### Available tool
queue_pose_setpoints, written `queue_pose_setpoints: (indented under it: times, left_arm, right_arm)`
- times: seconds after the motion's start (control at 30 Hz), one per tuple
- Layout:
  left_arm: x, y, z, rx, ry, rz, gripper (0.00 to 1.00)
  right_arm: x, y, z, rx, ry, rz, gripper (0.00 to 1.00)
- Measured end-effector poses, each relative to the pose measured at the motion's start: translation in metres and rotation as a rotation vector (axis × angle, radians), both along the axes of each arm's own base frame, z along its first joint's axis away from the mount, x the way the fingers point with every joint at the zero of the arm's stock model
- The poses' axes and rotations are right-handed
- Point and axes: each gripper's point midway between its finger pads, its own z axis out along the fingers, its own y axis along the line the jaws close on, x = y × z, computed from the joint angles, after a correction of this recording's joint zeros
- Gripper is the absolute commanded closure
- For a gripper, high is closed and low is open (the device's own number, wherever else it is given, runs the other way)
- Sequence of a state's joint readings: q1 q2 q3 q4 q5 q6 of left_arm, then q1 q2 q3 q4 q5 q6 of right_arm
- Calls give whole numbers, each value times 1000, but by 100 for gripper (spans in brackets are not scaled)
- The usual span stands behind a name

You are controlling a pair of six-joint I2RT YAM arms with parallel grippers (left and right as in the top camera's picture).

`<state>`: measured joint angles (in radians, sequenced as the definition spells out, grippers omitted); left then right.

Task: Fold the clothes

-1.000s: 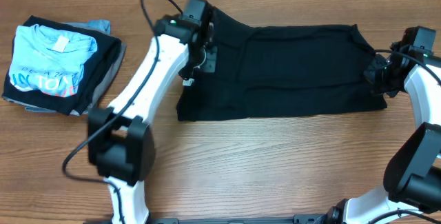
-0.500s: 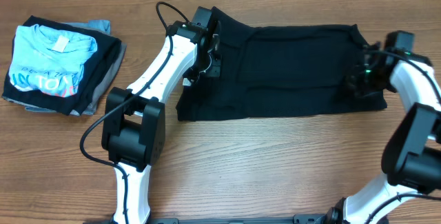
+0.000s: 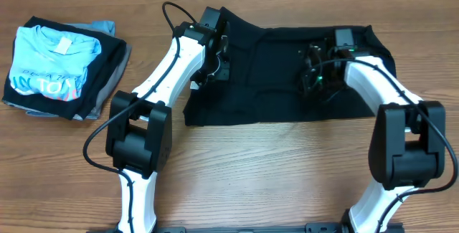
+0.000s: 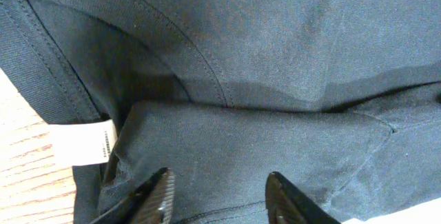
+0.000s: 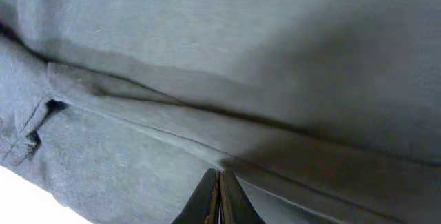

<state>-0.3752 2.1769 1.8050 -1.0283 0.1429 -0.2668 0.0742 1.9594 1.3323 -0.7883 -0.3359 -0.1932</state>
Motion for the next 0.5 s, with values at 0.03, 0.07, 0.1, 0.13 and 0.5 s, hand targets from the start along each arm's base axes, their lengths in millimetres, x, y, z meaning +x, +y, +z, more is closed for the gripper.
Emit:
queue_pose_setpoints:
  times: [0.03, 0.07, 0.1, 0.13, 0.5]
  left_arm:
    - [0, 0, 0, 0, 1, 0, 54]
    - [0, 0, 0, 0, 0, 0, 54]
    - [0, 0, 0, 0, 0, 0, 54]
    - [0, 0, 0, 1, 1, 0, 54]
    - [0, 2, 0, 2, 4, 3, 54]
  right_arm:
    - [0, 4, -1, -9, -5, 15, 96]
    - [-1, 8, -2, -16, -8, 28, 96]
    - [-1, 10, -4, -22, -6, 38, 96]
    - [-2, 12, -7, -28, 1, 45, 96]
    - [16, 25, -30, -25, -49, 69, 96]
